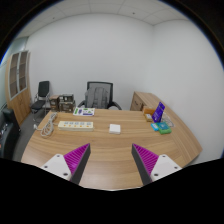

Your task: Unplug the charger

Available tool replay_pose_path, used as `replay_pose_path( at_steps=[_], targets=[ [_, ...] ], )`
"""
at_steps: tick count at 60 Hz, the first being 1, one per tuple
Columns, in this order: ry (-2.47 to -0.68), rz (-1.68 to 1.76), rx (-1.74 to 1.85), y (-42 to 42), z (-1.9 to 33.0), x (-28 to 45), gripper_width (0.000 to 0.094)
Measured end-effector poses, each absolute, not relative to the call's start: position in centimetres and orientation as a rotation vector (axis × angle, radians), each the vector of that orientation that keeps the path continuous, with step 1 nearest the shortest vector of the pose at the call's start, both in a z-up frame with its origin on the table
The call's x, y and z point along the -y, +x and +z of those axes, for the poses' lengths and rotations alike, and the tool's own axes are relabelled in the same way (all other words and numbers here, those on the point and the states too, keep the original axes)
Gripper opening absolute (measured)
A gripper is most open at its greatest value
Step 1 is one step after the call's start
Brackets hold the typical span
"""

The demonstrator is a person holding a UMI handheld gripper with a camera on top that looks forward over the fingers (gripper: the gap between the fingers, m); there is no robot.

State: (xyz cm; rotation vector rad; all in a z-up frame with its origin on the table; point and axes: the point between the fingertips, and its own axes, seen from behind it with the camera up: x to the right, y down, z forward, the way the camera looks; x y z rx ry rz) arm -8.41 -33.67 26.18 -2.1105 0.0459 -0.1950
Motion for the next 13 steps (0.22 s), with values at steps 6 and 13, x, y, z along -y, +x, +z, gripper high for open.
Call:
replay_pose_path(
  at_steps=[6,13],
  targets=[
    [-2.093,-0.191,-0.025,-9.5,27.1,34.1,0.0864],
    [-2.083,-0.197,-0.011,-10.0,27.8,34.0,0.0862]
  ],
)
